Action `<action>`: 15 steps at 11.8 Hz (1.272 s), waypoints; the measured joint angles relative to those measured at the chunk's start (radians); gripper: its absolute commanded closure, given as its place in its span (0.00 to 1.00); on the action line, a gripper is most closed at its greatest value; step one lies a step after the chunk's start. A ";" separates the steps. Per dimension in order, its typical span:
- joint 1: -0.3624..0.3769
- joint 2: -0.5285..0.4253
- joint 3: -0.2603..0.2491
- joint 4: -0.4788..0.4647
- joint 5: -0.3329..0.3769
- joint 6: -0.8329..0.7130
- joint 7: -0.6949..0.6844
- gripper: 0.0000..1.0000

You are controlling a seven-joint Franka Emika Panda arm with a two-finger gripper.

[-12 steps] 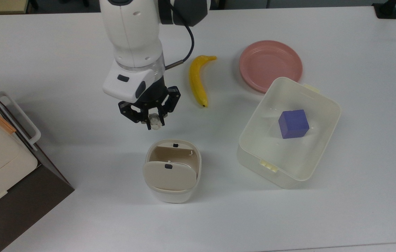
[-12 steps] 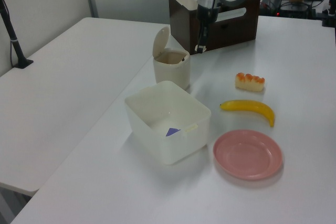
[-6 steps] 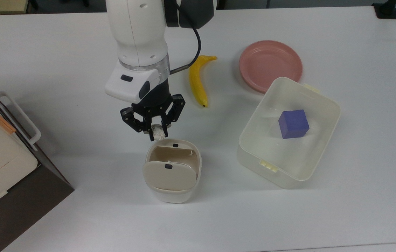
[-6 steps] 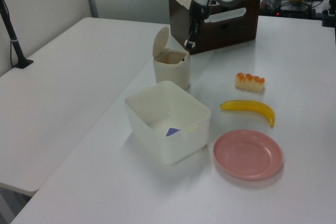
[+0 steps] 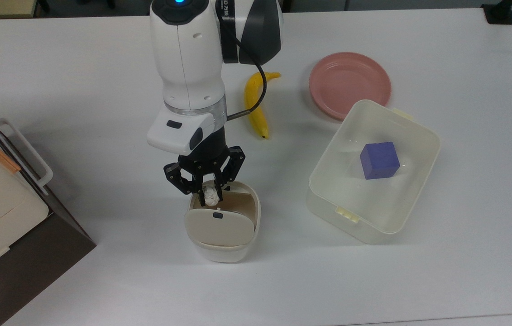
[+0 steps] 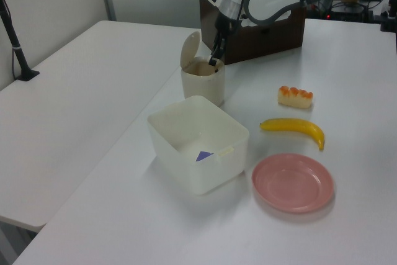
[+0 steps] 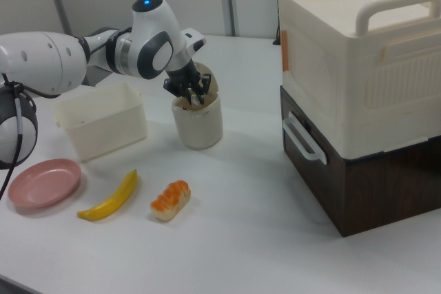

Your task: Grab it up and put it in the trash

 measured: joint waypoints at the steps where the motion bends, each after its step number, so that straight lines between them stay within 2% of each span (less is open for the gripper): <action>1: 0.003 0.007 0.000 0.016 0.000 0.005 0.005 0.58; 2: 0.004 0.009 0.000 0.027 0.000 0.011 0.013 0.48; 3: 0.004 0.010 0.000 0.032 0.000 0.014 0.018 0.19; 4: 0.004 0.010 0.000 0.034 0.000 0.014 0.019 0.00; 15: 0.004 -0.003 0.000 0.034 0.000 0.005 0.073 0.00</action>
